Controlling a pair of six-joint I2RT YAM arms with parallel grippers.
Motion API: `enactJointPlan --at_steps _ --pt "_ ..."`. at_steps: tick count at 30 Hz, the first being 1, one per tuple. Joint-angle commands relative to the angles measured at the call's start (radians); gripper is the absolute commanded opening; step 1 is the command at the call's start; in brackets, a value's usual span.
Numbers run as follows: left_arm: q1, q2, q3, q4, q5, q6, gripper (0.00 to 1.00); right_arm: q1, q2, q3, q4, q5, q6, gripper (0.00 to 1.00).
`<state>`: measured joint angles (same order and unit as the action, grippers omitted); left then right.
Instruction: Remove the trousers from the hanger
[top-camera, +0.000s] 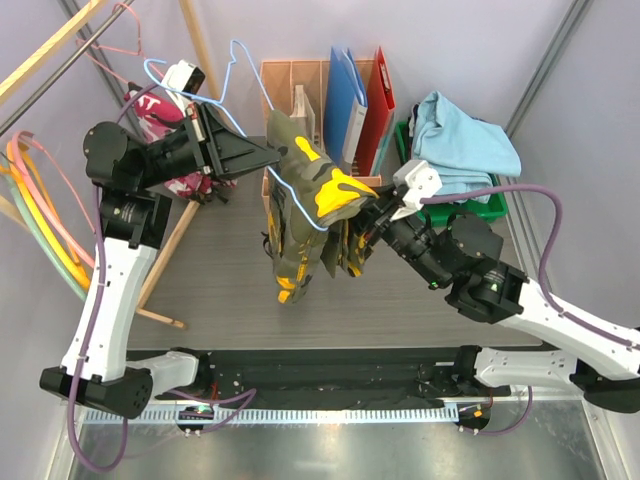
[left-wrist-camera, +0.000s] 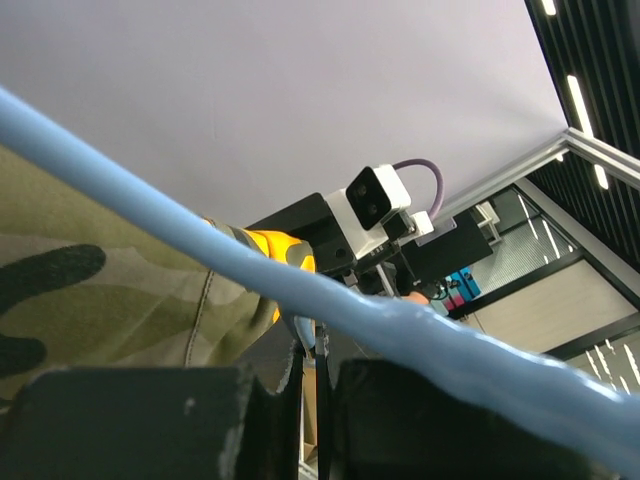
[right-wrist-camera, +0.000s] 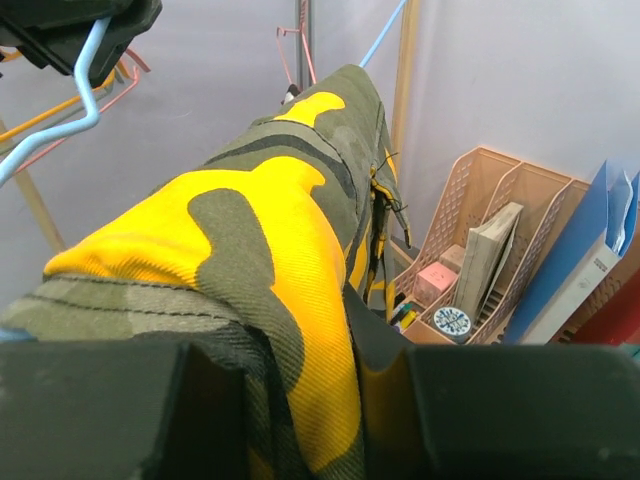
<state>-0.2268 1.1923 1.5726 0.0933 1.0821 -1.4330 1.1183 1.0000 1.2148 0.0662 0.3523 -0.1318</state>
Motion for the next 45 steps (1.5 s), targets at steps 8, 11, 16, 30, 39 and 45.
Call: enactJointPlan --at_steps 8,11,16,30,39,45 --pt "0.070 0.009 0.043 0.062 -0.051 -0.029 0.00 -0.008 -0.103 0.164 -0.178 0.128 0.221 0.01" --pt "0.089 0.009 0.008 0.078 -0.062 -0.055 0.00 -0.008 -0.081 0.224 -0.242 0.157 0.261 0.01" --pt "0.095 0.006 -0.025 0.174 -0.063 -0.138 0.00 -0.008 -0.075 0.244 -0.267 0.128 0.258 0.01" --pt "0.080 -0.016 0.004 0.220 -0.036 -0.145 0.00 -0.008 0.002 0.253 -0.255 -0.160 0.026 0.03" --pt "0.046 -0.013 0.049 0.198 -0.013 -0.103 0.00 -0.009 0.000 0.235 -0.279 -0.332 0.037 0.18" --pt "0.044 -0.016 0.046 0.198 -0.005 -0.095 0.00 -0.009 0.005 0.232 -0.287 -0.392 0.029 0.31"
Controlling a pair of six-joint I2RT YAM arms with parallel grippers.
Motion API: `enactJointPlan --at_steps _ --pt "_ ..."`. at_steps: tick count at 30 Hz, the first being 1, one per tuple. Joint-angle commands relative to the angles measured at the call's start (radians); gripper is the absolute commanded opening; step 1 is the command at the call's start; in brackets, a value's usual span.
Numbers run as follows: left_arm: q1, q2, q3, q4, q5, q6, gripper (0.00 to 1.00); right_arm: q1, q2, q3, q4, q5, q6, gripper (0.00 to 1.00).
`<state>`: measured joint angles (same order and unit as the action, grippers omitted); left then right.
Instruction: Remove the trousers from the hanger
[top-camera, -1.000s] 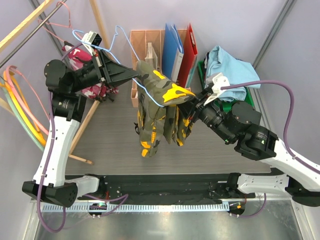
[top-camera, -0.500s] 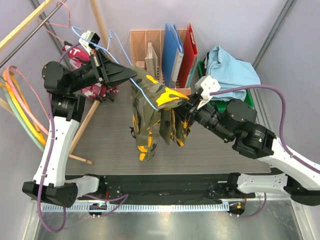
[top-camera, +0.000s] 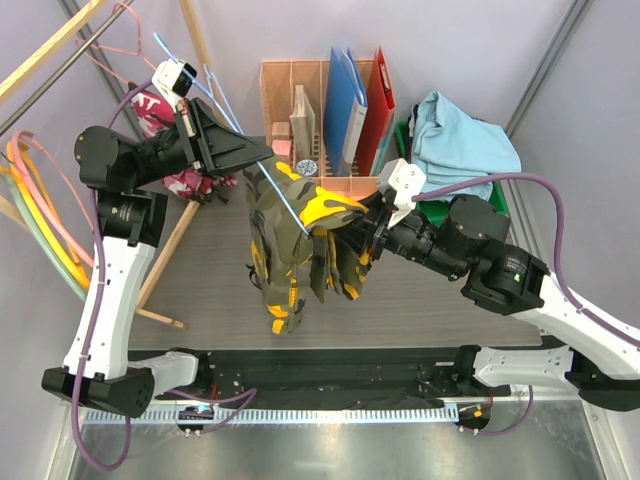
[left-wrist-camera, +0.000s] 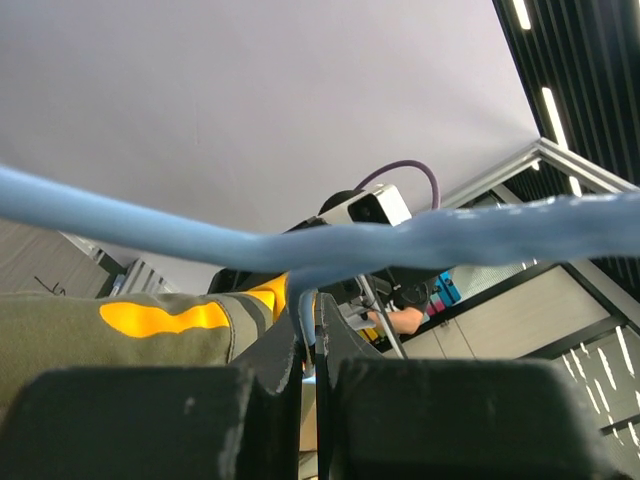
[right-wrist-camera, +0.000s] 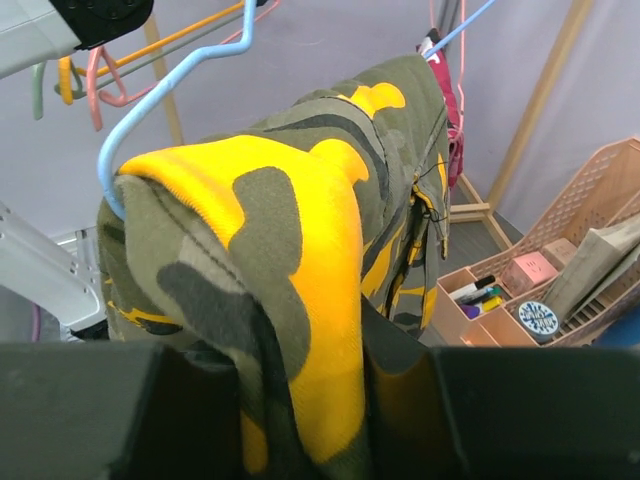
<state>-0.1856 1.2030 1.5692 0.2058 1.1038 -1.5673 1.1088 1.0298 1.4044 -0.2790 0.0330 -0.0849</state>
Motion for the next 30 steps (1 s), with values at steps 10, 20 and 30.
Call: enactJointPlan --at_steps 10,20,30 --pt "-0.002 -0.026 0.045 0.076 -0.035 0.043 0.00 0.000 0.021 0.054 0.101 -0.082 -0.015 0.42" --pt "-0.014 -0.031 0.043 0.072 -0.030 0.046 0.00 0.002 0.067 -0.016 0.186 -0.174 -0.015 0.69" --pt "-0.015 -0.033 0.035 0.069 -0.025 0.052 0.00 0.002 0.065 -0.062 0.267 -0.082 -0.055 0.69"
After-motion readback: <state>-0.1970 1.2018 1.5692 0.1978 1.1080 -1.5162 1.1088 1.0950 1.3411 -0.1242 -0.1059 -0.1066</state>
